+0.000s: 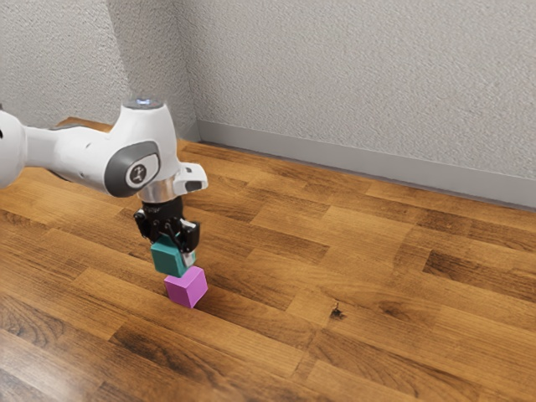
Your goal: Pick up the blue block with one arm, and put the blue block on the pink block with one arm
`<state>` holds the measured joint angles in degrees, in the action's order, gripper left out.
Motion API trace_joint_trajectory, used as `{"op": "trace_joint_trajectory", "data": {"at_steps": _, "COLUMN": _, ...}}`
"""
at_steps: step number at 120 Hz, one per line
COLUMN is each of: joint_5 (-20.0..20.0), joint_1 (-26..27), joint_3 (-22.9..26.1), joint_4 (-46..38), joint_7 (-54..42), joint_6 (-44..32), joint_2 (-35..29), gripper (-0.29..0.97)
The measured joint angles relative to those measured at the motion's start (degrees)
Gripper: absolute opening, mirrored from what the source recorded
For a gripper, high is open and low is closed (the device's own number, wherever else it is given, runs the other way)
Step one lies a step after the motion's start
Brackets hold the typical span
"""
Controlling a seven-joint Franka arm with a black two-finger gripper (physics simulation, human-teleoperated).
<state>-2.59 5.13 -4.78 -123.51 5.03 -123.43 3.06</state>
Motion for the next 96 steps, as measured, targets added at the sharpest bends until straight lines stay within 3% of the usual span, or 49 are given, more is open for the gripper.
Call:
{"op": "trace_joint_trajectory", "data": {"at_steps": 32, "joint_5": -1.3, "joint_1": 1.3, "joint_3": -0.9, "joint_4": -2.7, "joint_7": 0.3, "joint_6": -0.3, "joint_2": -1.9, "gripper": 0.36}}
{"op": "trace_joint_trajectory", "data": {"at_steps": 96, "joint_5": -1.5, "joint_1": -0.5, "joint_3": -1.2, "joint_4": 1.4, "joint_7": -1.1, "joint_6": -3.0, "joint_2": 4.1, "gripper": 0.36}}
